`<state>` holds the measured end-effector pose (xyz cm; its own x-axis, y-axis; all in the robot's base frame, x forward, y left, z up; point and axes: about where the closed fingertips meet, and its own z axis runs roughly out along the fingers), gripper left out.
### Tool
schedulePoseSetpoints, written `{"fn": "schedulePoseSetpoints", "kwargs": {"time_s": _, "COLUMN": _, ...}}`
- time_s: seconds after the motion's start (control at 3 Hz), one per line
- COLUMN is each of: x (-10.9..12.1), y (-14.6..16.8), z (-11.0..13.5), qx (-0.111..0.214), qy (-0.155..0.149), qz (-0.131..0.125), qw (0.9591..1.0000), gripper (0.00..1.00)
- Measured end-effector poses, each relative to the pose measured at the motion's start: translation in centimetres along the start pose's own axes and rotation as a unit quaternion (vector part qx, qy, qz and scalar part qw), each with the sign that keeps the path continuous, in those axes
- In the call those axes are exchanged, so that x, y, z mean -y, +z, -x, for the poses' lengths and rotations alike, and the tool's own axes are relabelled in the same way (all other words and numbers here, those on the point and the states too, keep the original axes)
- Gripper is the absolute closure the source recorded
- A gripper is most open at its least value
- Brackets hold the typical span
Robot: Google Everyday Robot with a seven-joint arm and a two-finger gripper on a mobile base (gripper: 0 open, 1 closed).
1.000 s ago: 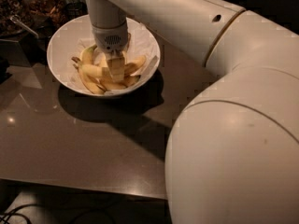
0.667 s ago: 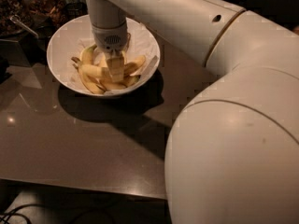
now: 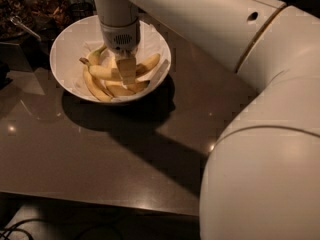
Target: Pick banana from white bowl
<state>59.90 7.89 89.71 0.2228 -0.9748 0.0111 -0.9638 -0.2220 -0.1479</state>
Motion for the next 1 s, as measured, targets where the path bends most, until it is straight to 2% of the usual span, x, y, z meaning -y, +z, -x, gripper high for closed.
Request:
{"fn": "schedulePoseSetpoints", "kwargs": {"time_s": 0.67, "x": -2.6, "y": -3.9, "z": -0.4, "qx": 0.002, "qy": 0.022, "qz": -0.032, "qw": 0.9992, "gripper": 1.0}}
{"fn": "schedulePoseSetpoints", "kwargs": {"time_s": 1.0, "x": -3.7, "y": -7.0, "z": 0.9, "qx": 0.008, "qy": 0.002, "qz": -0.059, "qw": 0.9982, "gripper": 1.0}}
